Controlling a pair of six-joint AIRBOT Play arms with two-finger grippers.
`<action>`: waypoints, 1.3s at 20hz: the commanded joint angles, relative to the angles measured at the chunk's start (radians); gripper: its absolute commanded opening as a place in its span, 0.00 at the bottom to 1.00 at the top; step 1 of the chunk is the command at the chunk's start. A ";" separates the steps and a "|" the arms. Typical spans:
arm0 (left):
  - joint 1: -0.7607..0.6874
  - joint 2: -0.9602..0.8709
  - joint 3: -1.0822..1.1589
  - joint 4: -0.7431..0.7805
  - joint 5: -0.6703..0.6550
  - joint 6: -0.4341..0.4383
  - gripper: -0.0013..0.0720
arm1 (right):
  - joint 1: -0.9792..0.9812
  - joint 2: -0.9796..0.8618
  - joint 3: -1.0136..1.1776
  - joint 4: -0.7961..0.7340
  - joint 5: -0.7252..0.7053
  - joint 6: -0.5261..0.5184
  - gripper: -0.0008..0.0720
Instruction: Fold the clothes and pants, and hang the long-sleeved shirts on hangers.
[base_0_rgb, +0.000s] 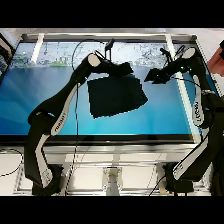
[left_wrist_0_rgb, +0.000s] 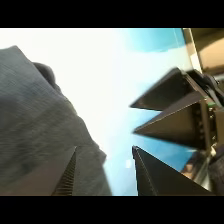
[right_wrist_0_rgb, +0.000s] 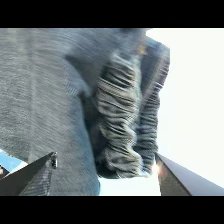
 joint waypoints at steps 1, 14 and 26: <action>0.071 0.023 -0.001 0.131 -0.184 0.003 0.59 | -0.028 0.000 0.001 0.048 -0.003 0.004 0.98; 0.131 0.028 -0.077 0.859 -0.745 -0.145 0.59 | 0.293 -0.012 0.000 -0.459 -0.192 -0.076 0.99; 0.145 0.153 -0.078 0.859 -0.686 -0.111 0.59 | 0.248 -0.160 0.001 -0.444 -0.216 -0.079 0.98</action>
